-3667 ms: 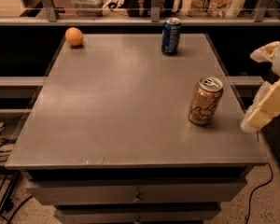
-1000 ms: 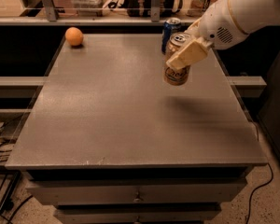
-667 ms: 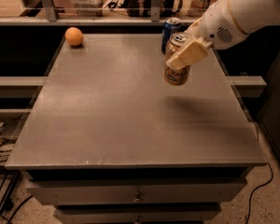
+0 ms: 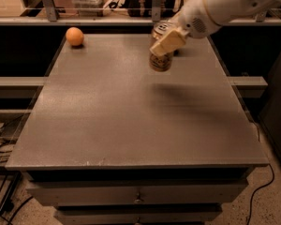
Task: Move orange can near orange
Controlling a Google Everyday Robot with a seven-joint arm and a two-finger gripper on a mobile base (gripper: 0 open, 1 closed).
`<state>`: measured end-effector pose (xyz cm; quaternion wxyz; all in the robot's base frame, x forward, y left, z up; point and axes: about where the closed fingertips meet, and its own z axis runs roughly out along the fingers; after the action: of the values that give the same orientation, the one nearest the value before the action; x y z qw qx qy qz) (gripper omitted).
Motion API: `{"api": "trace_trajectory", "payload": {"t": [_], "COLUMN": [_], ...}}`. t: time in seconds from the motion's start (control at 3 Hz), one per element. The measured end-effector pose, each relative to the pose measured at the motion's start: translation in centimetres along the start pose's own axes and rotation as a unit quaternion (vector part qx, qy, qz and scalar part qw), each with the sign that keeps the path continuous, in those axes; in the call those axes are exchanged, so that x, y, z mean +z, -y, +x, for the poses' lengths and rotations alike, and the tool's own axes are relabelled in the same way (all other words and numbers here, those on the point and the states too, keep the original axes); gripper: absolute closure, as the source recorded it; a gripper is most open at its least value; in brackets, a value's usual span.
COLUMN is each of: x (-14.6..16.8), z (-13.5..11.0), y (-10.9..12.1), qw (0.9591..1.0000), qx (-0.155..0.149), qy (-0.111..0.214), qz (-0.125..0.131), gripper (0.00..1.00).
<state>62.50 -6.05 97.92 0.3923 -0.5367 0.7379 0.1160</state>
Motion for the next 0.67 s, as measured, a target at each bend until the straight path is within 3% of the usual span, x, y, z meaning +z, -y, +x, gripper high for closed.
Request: {"api": "trace_trajectory", "payload": {"t": [0.67], "x": [8.0], "z": [-4.0], "y": [5.2], "qw": [0.9999], "qx": [0.008], "qy": [0.01], "qz": [0.01], "gripper": [1.0]}}
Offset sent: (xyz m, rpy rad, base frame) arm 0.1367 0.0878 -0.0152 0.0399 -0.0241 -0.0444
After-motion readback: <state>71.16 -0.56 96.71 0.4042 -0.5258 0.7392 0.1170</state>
